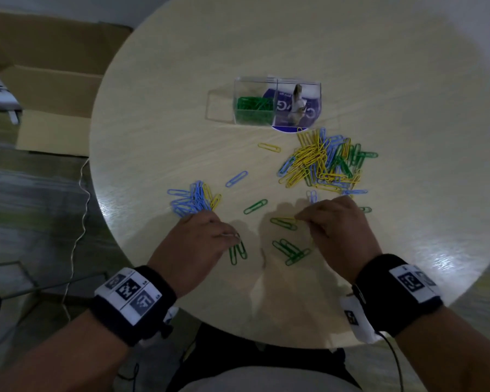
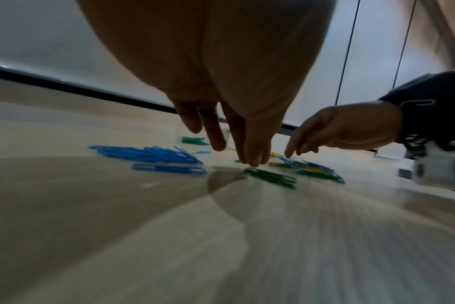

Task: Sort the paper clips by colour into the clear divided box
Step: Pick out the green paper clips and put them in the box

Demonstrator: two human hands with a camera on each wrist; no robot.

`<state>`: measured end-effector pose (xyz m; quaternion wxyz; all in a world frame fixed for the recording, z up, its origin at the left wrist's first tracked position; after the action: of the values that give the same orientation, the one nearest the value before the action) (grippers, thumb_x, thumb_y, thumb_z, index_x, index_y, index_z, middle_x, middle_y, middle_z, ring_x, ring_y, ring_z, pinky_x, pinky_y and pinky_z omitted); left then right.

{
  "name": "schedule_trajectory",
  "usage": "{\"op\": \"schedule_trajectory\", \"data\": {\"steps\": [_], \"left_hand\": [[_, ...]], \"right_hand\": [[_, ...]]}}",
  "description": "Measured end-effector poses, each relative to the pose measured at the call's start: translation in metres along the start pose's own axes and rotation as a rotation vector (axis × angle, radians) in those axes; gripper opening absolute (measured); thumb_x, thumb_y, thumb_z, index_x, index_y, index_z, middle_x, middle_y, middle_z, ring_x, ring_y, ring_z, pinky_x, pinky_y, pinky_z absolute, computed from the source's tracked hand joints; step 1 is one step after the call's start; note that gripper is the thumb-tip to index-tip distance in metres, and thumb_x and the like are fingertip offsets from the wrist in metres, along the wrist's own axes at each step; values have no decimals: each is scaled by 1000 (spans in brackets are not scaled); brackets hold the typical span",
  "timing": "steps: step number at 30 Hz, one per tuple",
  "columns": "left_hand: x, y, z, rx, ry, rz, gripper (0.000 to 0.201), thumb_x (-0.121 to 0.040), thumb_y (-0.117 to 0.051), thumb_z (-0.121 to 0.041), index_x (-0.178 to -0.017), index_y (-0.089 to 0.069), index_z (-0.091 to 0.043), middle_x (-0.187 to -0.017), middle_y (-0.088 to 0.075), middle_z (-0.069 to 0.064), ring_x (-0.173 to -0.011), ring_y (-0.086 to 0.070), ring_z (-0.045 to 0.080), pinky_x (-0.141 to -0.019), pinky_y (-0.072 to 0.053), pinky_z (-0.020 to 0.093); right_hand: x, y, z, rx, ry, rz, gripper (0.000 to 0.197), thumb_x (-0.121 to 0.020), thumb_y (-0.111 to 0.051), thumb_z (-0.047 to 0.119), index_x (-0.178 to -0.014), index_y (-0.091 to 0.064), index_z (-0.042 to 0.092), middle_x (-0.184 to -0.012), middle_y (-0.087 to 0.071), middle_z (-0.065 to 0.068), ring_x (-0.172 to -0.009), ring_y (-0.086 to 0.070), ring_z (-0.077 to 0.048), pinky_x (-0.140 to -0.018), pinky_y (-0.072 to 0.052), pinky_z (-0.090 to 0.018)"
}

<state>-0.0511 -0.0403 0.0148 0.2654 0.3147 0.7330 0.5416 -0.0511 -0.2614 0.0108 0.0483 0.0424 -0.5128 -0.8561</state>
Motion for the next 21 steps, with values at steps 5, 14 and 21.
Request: {"op": "schedule_trajectory", "data": {"steps": [5,14,21], "left_hand": [[5,-7,-7,-10,21,16,19,-83,-70,-20,-101,-71,-24,-104,-68,-7,-91,-59,25,-76,-50,41],[0,-17,3,68,150,156,20,-82,-50,-31,-97,-60,-23,-87,-61,-3,-85,-57,23,-77,-45,37],[-17,-27,7,116,239,368,14,-77,-60,-21,-90,-62,-16,-89,-57,4,-81,-61,30,-69,-51,41]], "right_hand": [[-5,-14,-2,225,36,135,32,-78,-51,24,-102,-71,29,-100,-66,6,-88,-51,-31,-77,-43,-38],[-18,-3,6,2,-27,53,19,-75,-66,23,-92,-72,16,-87,-65,-7,-86,-56,-31,-80,-41,-35],[-27,-37,17,42,-122,356,18,-80,-53,12,-91,-68,14,-92,-64,-13,-91,-56,-34,-75,-42,-36]]}}
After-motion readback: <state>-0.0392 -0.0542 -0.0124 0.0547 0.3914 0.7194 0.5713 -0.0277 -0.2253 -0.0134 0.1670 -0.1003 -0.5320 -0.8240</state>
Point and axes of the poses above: each hand's wrist, its own x-axis away from the middle knuckle, its own y-axis out of the back of the hand, z = x × y, the point moved 8 cm from there along -x, towards the middle knuckle
